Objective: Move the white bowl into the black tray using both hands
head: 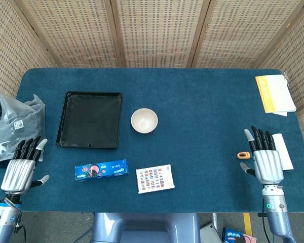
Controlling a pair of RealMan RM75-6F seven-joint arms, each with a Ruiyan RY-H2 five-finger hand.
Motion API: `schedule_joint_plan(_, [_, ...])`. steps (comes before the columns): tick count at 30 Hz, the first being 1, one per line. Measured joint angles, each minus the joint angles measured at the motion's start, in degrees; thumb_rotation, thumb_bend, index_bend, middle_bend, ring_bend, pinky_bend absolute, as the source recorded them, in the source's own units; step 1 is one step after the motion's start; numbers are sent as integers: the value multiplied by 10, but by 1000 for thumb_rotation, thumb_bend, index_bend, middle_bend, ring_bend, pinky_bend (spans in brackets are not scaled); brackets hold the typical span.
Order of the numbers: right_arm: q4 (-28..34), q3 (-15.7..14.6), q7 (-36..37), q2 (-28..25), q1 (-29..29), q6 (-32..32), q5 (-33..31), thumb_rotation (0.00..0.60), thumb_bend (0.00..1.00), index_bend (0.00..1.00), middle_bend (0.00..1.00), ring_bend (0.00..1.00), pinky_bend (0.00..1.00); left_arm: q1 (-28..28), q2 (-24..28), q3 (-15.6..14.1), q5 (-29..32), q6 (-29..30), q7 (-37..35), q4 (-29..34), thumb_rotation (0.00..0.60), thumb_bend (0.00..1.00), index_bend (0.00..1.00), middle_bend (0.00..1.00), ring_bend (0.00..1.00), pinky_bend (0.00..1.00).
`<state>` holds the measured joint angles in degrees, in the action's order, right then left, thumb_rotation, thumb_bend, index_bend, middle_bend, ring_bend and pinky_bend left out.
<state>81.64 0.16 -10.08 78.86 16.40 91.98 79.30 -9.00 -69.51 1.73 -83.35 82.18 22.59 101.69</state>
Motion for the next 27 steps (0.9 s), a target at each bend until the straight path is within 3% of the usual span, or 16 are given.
schedule_joint_plan(10, [16,-2,14,-22,-26,25,58,600,209,0,0,0,0,-3,-8,2,-9,1,8,3,600,108,3,0,0,0])
schedule_joint_plan(15, [31,0,16,-27,-32,24,72,600,210,0,0,0,0,-18,-10,15,-4,-11,10,13,600,158,130,0,0,0])
schedule_joint_plan(20, [38,5,23,-30,-36,16,82,600,209,0,0,0,0,-62,1,55,21,-54,21,34,600,270,285,0,0,0])
schedule_joint_plan(27, [40,15,42,-34,-41,10,86,600,208,0,0,0,0,-154,-2,122,103,-139,54,33,600,273,362,0,0,0])
